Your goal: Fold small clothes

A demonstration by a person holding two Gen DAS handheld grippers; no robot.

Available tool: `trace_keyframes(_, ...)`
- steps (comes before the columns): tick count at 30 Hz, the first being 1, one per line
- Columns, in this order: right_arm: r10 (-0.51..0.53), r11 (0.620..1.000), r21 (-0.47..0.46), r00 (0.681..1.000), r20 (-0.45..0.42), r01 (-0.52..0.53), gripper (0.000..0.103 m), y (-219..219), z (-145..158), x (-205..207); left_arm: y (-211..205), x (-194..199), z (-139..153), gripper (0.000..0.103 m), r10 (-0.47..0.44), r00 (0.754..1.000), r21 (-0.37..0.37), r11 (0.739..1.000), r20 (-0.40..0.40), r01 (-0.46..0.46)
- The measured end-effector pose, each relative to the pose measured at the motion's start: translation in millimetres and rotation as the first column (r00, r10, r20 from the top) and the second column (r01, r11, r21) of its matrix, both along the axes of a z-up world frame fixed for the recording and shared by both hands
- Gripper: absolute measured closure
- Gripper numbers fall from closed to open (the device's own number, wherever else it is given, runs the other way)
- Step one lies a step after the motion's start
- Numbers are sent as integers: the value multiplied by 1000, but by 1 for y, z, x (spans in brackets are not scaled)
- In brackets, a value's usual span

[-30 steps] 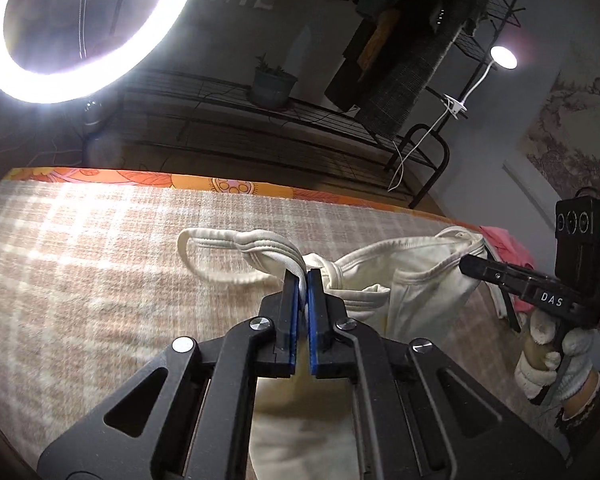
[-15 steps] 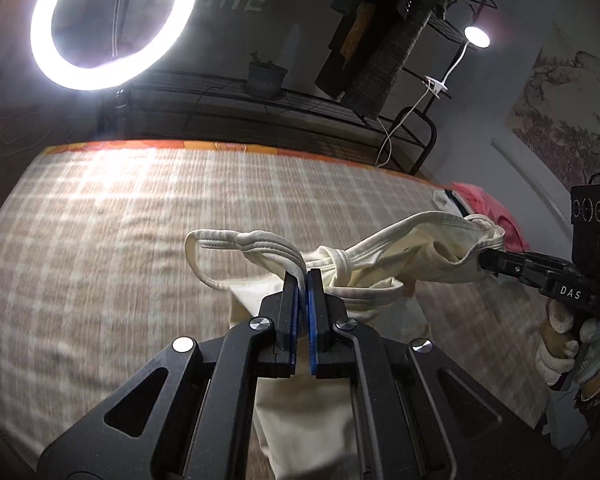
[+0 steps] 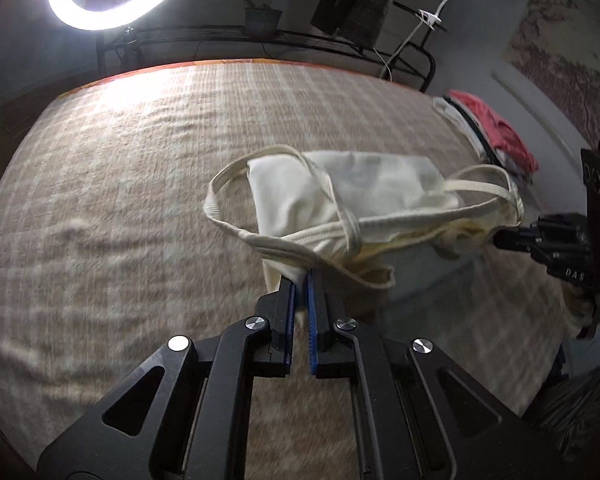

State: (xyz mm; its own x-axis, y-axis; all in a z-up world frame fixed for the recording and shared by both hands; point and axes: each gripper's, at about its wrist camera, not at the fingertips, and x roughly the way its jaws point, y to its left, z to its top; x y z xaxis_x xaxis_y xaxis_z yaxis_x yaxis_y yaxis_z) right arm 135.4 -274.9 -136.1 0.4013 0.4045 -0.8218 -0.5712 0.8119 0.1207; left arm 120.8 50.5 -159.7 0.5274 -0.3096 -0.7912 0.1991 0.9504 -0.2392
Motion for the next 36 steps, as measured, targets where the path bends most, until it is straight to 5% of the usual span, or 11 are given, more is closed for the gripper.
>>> trace_keyframes(4,11,1000,-25,997,-77,-13,99,-16,5,-4,9,-20,17,101,-40,999,-32,999,-12,40)
trace_keyframes(7,17,999,49,998,-64,-14,99,-23,26,-10,8,-26,40,101,-75,996,-3,997,42,75)
trace_keyframes(12,-24,988,151,999,-29,28,99,-9,45,4,-10,14,57,101,-73,994,9,997,82,72)
trace_keyframes(18,48,996,80,998,-49,-44,99,43,21,18,-43,74,46,101,-88,995,24,996,53,87)
trace_keyframes(25,73,997,11,992,-100,-72,99,47,-3,15,-78,107,5,101,-179,978,101,977,-110,190)
trace_keyframes(30,73,996,-48,991,-109,-79,96,34,-15,11,-66,80,-10,101,-180,968,125,971,-175,203)
trace_keyframes(36,74,981,-173,994,-86,-88,96,25,-21,2,-44,20,-16,101,-188,952,67,975,-240,210)
